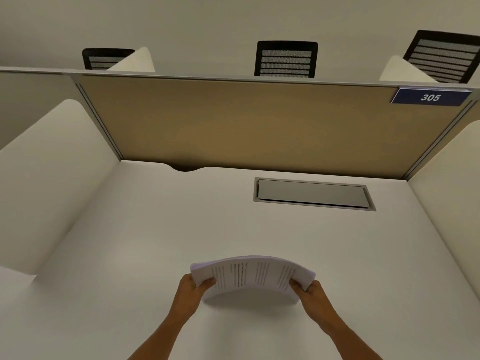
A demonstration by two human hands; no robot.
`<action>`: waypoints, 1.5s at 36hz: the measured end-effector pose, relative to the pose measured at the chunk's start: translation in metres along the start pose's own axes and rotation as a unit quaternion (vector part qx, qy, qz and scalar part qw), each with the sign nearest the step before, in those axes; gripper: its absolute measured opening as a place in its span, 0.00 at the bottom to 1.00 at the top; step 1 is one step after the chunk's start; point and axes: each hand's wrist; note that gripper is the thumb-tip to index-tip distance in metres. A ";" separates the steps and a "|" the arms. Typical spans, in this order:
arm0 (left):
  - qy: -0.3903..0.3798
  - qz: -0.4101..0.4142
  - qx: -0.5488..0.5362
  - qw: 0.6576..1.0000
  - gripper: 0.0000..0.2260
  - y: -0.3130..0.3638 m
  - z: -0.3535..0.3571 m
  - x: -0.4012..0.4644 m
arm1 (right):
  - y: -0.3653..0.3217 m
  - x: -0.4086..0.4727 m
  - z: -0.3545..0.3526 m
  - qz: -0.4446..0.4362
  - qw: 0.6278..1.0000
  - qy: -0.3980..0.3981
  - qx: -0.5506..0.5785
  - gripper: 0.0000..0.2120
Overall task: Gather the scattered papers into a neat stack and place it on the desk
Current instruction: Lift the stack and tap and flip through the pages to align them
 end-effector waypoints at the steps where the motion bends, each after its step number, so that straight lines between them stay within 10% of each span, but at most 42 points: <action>1: 0.000 -0.001 0.000 1.000 0.10 -0.001 0.001 0.000 | 0.002 0.002 0.000 0.002 1.000 -0.002 -0.004 0.08; 26: -0.046 -0.031 0.020 0.998 0.07 -0.023 0.006 0.003 | -0.008 0.024 -0.008 -0.038 0.992 0.047 -0.111 0.13; 40: -0.037 -0.051 -0.077 0.995 0.33 0.007 -0.041 0.017 | -0.108 0.026 -0.050 -0.076 0.957 -0.140 -0.241 0.09; 47: -0.276 -0.008 0.087 0.957 0.10 0.039 -0.043 0.022 | -0.146 0.024 -0.045 -0.047 0.915 -0.210 -0.343 0.10; 54: -0.286 -0.019 0.067 0.956 0.09 0.045 -0.027 0.012 | -0.167 0.029 -0.029 -0.032 0.888 -0.228 -0.399 0.12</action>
Point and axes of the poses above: each hand's wrist, its own x-axis towards the middle knuckle, its own z-axis out of the palm, y = z × x, and after that the axes turned 13 degrees about z, right-handed
